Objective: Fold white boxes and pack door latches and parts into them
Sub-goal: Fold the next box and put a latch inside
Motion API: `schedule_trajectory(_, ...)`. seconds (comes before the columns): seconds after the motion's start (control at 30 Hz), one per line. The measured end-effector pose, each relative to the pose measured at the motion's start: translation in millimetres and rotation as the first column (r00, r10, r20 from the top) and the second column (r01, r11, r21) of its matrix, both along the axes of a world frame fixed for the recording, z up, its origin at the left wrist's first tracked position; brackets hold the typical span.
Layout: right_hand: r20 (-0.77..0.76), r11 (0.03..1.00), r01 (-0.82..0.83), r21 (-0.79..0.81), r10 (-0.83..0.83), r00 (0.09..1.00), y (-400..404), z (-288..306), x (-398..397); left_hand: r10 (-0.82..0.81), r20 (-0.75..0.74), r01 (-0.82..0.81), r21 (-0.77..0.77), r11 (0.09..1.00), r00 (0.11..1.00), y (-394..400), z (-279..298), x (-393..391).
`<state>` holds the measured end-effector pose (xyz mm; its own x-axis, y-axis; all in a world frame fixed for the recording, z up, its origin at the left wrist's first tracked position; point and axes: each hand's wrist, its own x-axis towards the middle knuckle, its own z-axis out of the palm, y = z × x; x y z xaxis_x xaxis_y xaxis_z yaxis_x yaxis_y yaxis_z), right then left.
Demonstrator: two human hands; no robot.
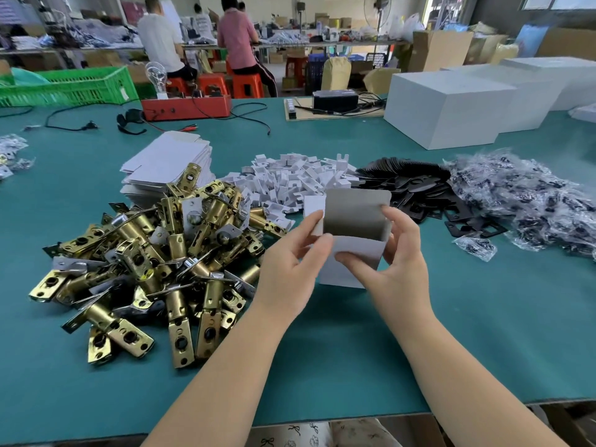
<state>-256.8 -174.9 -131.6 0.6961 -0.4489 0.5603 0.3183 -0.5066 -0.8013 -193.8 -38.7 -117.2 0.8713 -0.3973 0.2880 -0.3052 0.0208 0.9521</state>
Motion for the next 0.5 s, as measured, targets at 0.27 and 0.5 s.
schedule_trajectory(0.27, -0.012, 0.989, 0.07, 0.133, -0.069, 0.998, -1.0, -3.3, 2.6, -0.13, 0.159, 0.08, 0.289, 0.954, 0.979, -7.5, -3.3, -3.2)
schedule_trajectory(0.5, -0.148, 0.995, 0.055, -0.086, -0.068, 0.987, -7.4, -9.0, 6.6, -0.172, 0.207, 0.093, 0.346, 0.934, 0.963, -10.3, -6.5, 0.0)
